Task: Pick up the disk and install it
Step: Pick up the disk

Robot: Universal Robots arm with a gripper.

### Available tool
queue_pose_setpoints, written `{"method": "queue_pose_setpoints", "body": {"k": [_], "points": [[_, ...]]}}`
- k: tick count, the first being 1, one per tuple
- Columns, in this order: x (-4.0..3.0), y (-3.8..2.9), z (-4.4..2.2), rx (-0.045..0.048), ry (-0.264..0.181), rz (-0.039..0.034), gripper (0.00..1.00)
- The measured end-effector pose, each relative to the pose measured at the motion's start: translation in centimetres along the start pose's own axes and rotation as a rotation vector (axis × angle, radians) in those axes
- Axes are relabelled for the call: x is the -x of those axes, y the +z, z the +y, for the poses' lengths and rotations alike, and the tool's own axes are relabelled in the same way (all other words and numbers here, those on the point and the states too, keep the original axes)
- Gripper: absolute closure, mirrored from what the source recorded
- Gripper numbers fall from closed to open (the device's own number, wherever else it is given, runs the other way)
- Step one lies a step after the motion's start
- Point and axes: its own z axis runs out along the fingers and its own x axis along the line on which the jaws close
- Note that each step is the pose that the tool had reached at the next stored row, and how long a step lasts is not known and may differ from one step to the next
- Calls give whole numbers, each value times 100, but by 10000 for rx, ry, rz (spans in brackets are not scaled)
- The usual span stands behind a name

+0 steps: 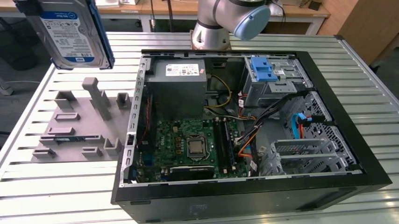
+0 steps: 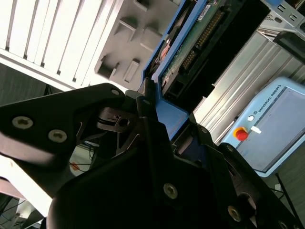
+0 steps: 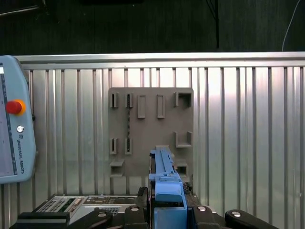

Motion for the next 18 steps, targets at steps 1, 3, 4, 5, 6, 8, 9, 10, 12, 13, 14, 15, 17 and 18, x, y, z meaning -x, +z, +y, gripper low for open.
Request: {"method": "queue_pose_setpoints", "body": {"k": [1, 3, 4, 5, 6, 8, 9, 10, 12, 13, 14, 15, 17, 18], "points": [[0, 0, -9, 0, 0, 0, 64], [1, 0, -25, 0, 0, 0, 64], [1, 1, -33, -1, 0, 0, 64], [1, 0, -41, 1, 0, 0, 64], [2, 1, -49, 0, 1, 0, 64], [2, 2, -63, -1, 0, 0, 64], [2, 1, -70, 0, 0, 0, 64], [2, 1, -78, 0, 0, 0, 64], [3, 2, -95, 0, 0, 0, 64], [3, 2, -103, 0, 0, 0, 64], [3, 2, -112, 0, 0, 0, 64], [3, 2, -121, 0, -1, 0, 64], [4, 3, -138, 0, 0, 0, 64], [4, 3, -146, -1, 0, 0, 64]]}}
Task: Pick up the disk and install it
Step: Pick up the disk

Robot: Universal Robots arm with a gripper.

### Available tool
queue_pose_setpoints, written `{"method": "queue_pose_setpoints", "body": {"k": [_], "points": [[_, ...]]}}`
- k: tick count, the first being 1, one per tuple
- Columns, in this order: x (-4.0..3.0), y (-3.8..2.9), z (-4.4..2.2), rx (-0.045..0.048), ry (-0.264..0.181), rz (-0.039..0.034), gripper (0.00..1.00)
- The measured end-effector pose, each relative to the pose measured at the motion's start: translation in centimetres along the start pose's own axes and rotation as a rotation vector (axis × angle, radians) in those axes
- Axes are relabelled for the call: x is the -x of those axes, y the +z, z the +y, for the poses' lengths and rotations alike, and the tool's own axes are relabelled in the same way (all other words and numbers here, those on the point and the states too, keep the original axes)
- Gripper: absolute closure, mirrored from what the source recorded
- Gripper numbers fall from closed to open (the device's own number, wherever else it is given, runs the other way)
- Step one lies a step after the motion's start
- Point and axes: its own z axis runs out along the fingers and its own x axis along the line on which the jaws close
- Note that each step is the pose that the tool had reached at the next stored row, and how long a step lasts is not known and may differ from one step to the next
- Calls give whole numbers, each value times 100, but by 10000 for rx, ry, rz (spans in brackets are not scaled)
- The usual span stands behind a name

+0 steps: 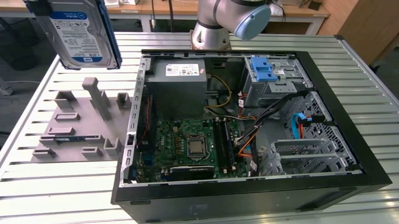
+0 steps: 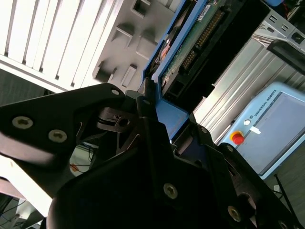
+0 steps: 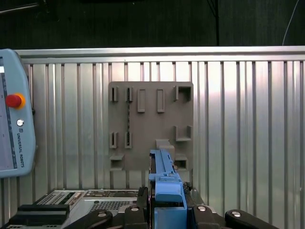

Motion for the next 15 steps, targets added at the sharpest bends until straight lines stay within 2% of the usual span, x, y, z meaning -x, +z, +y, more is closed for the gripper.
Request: {"method": "queue_pose_setpoints", "body": {"k": [15], "points": [[3, 2, -122, 1, 0, 1, 64]]}}
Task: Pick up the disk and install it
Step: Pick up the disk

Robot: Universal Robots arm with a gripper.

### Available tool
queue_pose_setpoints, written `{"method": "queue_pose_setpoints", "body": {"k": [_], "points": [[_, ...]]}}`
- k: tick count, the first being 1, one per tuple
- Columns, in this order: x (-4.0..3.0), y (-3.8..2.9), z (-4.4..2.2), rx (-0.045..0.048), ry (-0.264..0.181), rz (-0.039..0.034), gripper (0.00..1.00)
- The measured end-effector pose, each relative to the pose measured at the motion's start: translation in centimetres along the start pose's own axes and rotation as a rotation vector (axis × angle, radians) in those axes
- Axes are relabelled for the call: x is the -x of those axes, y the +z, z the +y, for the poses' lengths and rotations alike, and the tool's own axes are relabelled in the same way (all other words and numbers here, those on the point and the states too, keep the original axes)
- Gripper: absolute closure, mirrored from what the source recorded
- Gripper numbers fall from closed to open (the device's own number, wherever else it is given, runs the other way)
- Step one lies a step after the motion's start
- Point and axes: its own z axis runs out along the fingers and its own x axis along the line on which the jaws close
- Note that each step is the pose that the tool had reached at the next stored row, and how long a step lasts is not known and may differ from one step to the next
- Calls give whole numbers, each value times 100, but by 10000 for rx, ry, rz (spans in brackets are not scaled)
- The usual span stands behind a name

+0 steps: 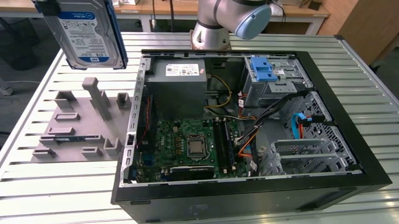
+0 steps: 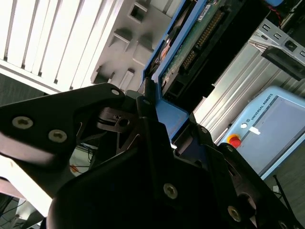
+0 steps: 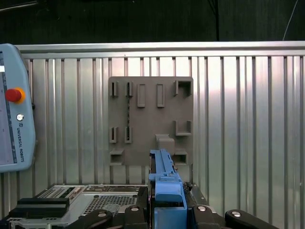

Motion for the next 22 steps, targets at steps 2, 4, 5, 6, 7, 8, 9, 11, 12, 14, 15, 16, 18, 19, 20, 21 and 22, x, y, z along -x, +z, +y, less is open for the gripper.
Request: {"method": "queue_pose_setpoints", "body": {"k": [2, 4, 5, 6, 7, 8, 9, 11, 12, 14, 15, 16, 18, 19, 20, 21, 22], "points": [[1, 1, -15, 0, 0, -1, 64], [1, 1, -31, 0, 0, 0, 64], [1, 1, -39, 0, 0, 0, 64], [1, 1, -47, 0, -1, 0, 64], [2, 1, -55, 0, 0, 0, 64], [2, 1, -62, 0, 0, -1, 64], [2, 2, -70, -1, 0, -1, 64], [2, 2, -85, 0, 0, 0, 64], [2, 2, -93, 0, 0, 0, 64], [3, 2, -109, 0, 0, -1, 64], [3, 2, -117, 0, 0, -1, 64], [3, 2, -125, 0, 0, 0, 64], [4, 3, -142, 0, 0, 0, 64], [4, 3, -150, 0, 0, -1, 64], [4, 3, -158, -1, 0, -1, 64], [4, 3, -166, 0, 0, -1, 64], [5, 3, -175, 0, 0, 0, 64]]}}
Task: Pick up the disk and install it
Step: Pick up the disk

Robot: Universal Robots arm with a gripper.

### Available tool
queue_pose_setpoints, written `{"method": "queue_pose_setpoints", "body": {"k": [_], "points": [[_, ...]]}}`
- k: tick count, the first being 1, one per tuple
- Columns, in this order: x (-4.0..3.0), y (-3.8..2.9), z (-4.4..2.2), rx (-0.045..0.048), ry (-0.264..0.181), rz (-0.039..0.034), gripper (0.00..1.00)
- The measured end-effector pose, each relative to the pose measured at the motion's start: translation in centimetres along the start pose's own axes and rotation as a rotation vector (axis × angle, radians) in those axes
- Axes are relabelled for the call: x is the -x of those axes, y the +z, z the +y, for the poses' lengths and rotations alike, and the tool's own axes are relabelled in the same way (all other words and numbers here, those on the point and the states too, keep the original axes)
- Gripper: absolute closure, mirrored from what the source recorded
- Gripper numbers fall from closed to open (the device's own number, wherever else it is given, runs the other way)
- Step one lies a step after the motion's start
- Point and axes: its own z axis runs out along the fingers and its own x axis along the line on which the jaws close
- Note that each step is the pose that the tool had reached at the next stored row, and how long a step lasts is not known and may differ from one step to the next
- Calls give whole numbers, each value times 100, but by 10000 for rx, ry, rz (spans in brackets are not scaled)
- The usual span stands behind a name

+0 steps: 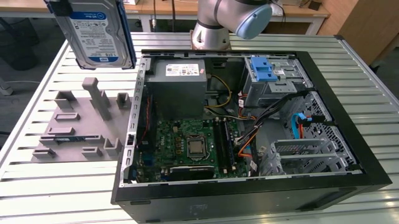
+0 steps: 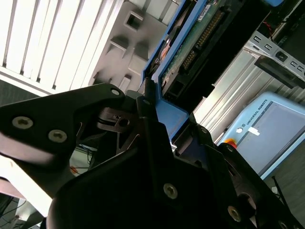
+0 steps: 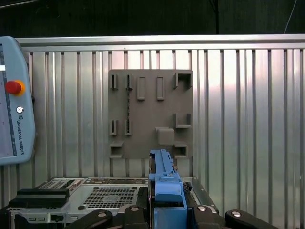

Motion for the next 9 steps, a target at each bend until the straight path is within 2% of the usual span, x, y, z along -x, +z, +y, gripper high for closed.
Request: {"method": "queue_pose_setpoints", "body": {"k": [9], "points": [[2, 2, -76, 0, 0, 0, 64]]}}
